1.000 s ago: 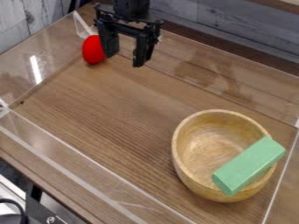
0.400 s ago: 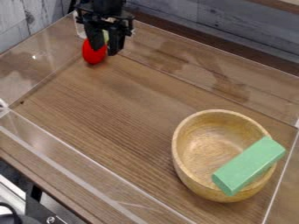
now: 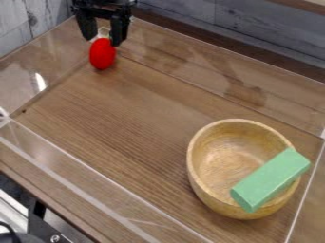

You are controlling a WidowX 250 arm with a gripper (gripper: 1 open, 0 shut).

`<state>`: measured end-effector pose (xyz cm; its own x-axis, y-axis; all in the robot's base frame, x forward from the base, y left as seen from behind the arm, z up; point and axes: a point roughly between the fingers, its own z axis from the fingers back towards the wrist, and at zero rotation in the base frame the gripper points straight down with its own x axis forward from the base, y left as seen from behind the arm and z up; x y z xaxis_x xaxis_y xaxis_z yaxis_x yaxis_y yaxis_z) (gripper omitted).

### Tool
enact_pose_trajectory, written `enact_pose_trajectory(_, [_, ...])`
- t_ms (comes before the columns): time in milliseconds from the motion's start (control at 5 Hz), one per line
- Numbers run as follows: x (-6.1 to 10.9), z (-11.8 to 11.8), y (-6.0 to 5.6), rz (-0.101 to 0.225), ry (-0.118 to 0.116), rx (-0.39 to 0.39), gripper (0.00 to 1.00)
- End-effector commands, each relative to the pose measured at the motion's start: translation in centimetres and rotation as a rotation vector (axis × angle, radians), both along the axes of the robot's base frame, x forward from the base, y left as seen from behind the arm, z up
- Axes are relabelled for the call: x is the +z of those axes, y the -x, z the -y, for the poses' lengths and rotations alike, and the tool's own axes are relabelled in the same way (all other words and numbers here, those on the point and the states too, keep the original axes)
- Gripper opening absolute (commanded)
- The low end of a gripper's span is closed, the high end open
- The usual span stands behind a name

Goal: Move the red object to the right side of the table

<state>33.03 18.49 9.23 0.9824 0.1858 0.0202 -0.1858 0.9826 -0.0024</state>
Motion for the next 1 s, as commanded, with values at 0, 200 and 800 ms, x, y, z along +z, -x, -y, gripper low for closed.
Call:
enact_pose_trajectory(0, [2.0, -1.9, -1.5, 0.063, -0.041, 0.008, 1.0])
enact_pose_trajectory(200, [1.6, -2.9, -2.2, 0.061, -0.048, 0.015, 1.0])
enact_pose_trajectory(800, [-0.2, -2.7, -3.1, 0.062, -0.069, 0.029, 1.0])
